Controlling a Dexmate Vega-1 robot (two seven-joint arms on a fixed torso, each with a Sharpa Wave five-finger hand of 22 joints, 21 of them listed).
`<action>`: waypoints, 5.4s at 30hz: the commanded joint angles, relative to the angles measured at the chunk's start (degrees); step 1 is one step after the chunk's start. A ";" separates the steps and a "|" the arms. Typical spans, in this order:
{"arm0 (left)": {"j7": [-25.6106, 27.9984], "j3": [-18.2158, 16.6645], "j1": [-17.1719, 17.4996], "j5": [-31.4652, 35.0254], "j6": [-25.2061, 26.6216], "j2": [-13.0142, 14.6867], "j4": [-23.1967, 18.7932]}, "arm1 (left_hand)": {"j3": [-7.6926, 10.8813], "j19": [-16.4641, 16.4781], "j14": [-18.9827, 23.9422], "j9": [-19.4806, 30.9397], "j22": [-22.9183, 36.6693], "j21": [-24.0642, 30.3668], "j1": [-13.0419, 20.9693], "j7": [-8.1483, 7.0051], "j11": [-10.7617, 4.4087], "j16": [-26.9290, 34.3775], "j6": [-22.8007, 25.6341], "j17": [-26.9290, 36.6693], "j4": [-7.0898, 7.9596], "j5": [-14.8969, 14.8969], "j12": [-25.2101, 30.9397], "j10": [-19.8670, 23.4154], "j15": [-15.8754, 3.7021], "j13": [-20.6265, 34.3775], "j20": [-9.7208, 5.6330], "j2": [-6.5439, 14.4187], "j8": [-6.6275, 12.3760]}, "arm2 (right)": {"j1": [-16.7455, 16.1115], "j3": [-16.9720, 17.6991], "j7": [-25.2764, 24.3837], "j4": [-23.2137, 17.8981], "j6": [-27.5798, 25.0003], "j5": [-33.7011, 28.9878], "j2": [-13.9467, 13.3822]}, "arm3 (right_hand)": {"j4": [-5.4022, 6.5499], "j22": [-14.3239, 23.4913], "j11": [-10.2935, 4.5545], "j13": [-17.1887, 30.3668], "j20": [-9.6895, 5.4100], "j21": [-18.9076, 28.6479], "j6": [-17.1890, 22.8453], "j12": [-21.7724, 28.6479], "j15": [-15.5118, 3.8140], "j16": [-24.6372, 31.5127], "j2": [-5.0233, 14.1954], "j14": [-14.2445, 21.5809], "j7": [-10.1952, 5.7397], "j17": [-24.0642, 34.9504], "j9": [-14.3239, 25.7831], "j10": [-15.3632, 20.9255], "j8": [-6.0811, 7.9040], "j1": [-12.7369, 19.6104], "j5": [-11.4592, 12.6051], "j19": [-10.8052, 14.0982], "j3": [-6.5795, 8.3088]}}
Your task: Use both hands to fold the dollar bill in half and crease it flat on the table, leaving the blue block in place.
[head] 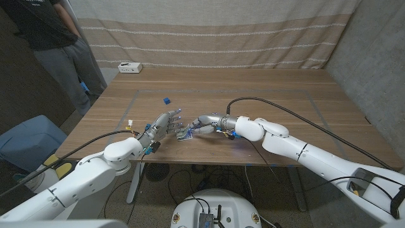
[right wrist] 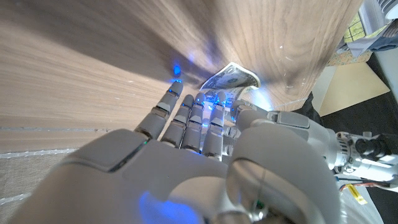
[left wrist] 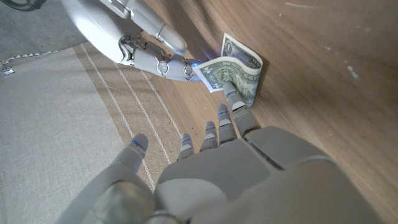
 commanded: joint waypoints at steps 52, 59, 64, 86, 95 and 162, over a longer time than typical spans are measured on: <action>-2.02 4.33 -7.73 -0.09 3.35 -0.28 3.32 | -1.36 0.40 -0.04 0.03 0.07 0.67 0.30 -0.17 0.16 0.80 -0.16 0.02 0.11 0.22 1.00 -0.06 -0.53 0.02 -0.04 -1.10 0.84 | 3.19 -2.72 2.56 1.45 0.51 -5.78 1.61 | -1.28 0.36 -4.70 0.29 0.40 -0.54 -0.42 -0.45 -2.29 0.36 1.81 0.30 -2.97 1.35 0.24 0.10 -0.32 4.99 1.15 -1.28 3.47; -1.99 4.39 -7.75 -0.05 3.24 -0.25 3.34 | -1.45 0.43 0.00 0.02 0.07 0.72 0.34 -0.24 0.14 0.83 -0.19 0.01 0.12 0.24 1.05 -0.05 -0.59 0.01 -0.08 -1.10 0.86 | 3.43 -3.12 2.63 1.80 -0.08 -6.31 1.50 | -0.98 0.37 -4.11 0.30 0.48 -0.51 -0.33 -0.30 -2.09 0.38 1.61 0.03 -2.84 1.51 0.25 0.30 -0.19 4.89 1.11 -1.39 3.32; -1.99 4.38 -7.74 -0.01 3.17 -0.18 3.30 | -1.50 0.51 0.01 0.02 0.06 0.77 0.37 -0.22 0.12 0.84 -0.21 0.00 0.13 0.25 1.09 -0.02 -0.57 0.00 -0.10 -1.10 0.86 | 3.28 -3.24 2.66 1.54 -0.56 -6.63 1.21 | -0.71 0.37 -4.10 0.31 0.57 -0.42 0.87 0.15 -2.04 0.61 1.47 0.29 -2.75 1.67 0.26 1.37 0.30 4.75 1.04 -1.42 3.06; 5.21 2.75 -4.17 11.42 -5.74 0.34 0.52 | -0.07 1.99 5.50 -0.06 0.12 1.46 4.66 0.81 -2.89 1.80 11.13 -0.24 -4.25 0.19 3.81 8.95 -4.87 0.00 0.26 -0.09 3.37 | 4.06 -5.26 3.64 1.01 -1.15 -10.81 1.49 | -0.66 0.36 -4.93 0.26 0.66 -0.20 3.26 0.97 -2.28 1.02 1.49 0.62 -3.28 1.89 0.23 4.15 0.87 5.03 1.03 -1.30 2.95; 19.26 4.35 -3.07 37.15 4.79 2.95 -8.13 | 1.56 0.89 19.44 0.54 1.24 2.66 12.95 7.32 -7.20 5.49 40.24 1.75 -13.57 2.24 9.18 32.04 -10.72 1.22 -2.49 4.59 7.66 | 4.15 -5.22 3.91 1.15 -1.33 -10.87 1.67 | -0.91 0.35 -4.45 0.25 0.67 -0.16 3.57 0.93 -2.33 1.05 1.39 0.66 -3.12 1.86 0.23 4.34 0.85 5.28 1.02 -1.28 2.97; -21.55 22.34 -21.60 74.21 31.14 6.90 -12.52 | 4.72 1.09 27.89 0.70 1.80 6.69 19.68 11.47 -4.96 8.35 59.61 2.14 -12.43 9.21 13.66 45.31 -14.73 6.08 -7.82 6.91 8.26 | 4.07 -5.28 4.16 0.75 -1.25 -11.14 1.79 | -1.38 0.33 -4.63 0.22 0.79 0.05 3.96 0.54 -2.74 1.45 1.33 0.86 -2.96 1.99 0.23 4.67 0.38 6.00 0.85 -1.16 2.57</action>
